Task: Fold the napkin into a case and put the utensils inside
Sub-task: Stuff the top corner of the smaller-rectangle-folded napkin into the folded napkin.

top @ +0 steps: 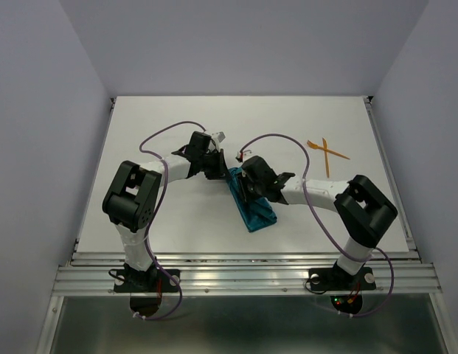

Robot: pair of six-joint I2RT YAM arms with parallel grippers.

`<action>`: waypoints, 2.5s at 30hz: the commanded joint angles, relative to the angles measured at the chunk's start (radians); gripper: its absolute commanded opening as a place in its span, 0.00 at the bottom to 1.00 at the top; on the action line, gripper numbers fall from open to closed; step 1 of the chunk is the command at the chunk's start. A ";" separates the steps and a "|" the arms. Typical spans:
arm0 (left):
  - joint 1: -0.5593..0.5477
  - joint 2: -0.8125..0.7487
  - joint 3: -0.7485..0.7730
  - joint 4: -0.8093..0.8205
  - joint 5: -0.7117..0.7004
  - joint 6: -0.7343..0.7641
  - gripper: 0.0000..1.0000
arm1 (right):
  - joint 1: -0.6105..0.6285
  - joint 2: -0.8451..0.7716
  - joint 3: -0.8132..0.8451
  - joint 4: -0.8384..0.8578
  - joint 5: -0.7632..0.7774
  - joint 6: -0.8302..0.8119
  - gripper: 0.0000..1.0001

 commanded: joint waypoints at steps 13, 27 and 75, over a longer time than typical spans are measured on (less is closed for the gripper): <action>-0.005 -0.007 0.027 0.005 0.023 0.001 0.00 | 0.017 0.024 0.009 0.015 0.098 -0.007 0.44; -0.006 -0.009 0.024 0.011 0.027 -0.004 0.00 | 0.027 0.052 0.003 0.019 0.113 -0.010 0.25; -0.013 0.019 0.089 -0.070 0.019 -0.001 0.22 | 0.027 0.136 0.066 0.128 0.049 0.089 0.01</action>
